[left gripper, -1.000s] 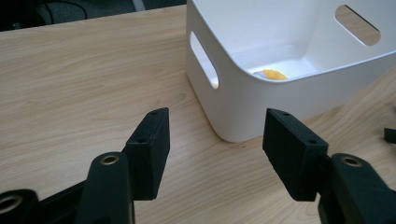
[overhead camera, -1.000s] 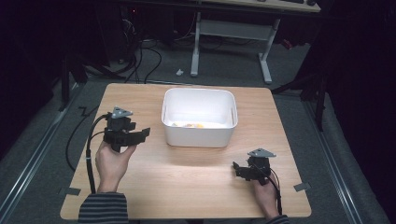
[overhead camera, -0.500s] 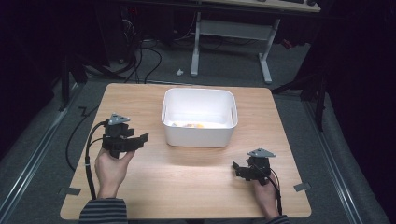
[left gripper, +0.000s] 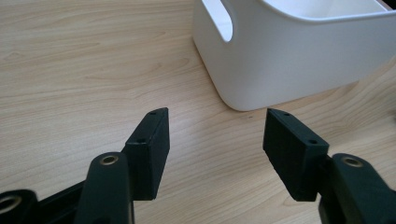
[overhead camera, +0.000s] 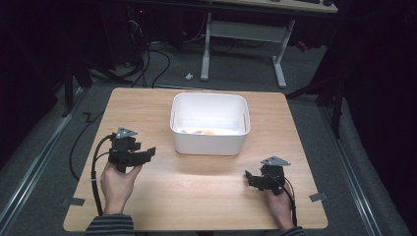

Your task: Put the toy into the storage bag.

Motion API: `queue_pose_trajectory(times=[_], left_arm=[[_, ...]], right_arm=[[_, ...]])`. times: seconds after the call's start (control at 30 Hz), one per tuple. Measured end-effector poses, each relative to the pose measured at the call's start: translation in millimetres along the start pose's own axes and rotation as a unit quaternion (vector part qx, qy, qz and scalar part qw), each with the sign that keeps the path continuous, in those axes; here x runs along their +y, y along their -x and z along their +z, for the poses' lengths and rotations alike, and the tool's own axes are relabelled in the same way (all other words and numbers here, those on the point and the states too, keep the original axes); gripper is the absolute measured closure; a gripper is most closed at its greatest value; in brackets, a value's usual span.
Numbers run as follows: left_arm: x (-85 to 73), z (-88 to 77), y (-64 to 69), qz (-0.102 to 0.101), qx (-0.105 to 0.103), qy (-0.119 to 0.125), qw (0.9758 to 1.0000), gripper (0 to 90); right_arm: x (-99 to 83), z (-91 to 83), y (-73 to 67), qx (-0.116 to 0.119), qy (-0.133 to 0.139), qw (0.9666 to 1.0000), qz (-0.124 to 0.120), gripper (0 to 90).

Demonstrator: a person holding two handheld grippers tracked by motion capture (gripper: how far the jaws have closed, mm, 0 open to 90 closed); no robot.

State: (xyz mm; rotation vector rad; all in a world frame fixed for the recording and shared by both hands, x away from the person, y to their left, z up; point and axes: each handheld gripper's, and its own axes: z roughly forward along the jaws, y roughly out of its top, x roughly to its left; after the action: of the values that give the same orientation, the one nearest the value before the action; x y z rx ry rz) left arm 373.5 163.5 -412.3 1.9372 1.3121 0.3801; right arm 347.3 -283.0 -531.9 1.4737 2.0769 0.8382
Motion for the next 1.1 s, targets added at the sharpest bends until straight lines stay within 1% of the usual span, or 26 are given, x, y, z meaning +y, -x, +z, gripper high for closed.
queue_pose_trajectory(times=[0.17, 0.23, 0.33, 0.6, 0.67, 0.7, 0.8, 0.93, 1.1], left_arm=[[-5.0, 3.0, -0.4, -0.004, -0.003, -0.005, 1.0000, 41.4], [-6.8, 4.4, -0.6, -0.002, -0.002, -0.008, 1.0000, 41.4], [-11.0, 6.5, -2.1, -0.008, -0.006, -0.008, 0.9999, 41.4], [-20.6, 13.0, -4.0, -0.014, -0.004, -0.015, 0.9998, 41.2], [-24.9, 15.6, -5.6, -0.021, -0.007, -0.016, 0.9996, 41.2], [-24.9, 15.6, -5.6, -0.021, -0.007, -0.016, 0.9996, 41.2], [-30.8, 20.8, -6.6, -0.030, -0.014, -0.024, 0.9992, 42.0], [-34.2, 25.6, -6.8, -0.030, -0.012, -0.030, 0.9991, 42.1], [-40.0, 31.1, -6.4, -0.036, -0.017, -0.030, 0.9988, 41.9]], right_arm=[[-0.1, 0.0, -0.1, 0.000, 0.000, 1.0000, 0.000, 14.8], [-0.1, 0.0, -0.1, 0.000, 0.000, 1.0000, 0.000, 14.8], [-0.1, -0.1, -0.4, 0.000, 0.000, 1.0000, 0.000, 14.7], [-0.1, -0.1, -0.4, 0.000, 0.000, 1.0000, 0.000, 14.8], [-0.1, -0.1, -0.4, 0.000, 0.000, 1.0000, 0.001, 14.8], [-0.1, -0.1, -0.4, 0.000, 0.000, 1.0000, 0.001, 14.8], [-0.2, -0.2, -0.4, 0.001, 0.000, 1.0000, 0.000, 14.8], [-0.2, -0.2, -0.4, 0.001, 0.000, 1.0000, 0.000, 14.8], [-0.2, -0.2, -0.6, 0.001, 0.000, 1.0000, 0.000, 14.8]])
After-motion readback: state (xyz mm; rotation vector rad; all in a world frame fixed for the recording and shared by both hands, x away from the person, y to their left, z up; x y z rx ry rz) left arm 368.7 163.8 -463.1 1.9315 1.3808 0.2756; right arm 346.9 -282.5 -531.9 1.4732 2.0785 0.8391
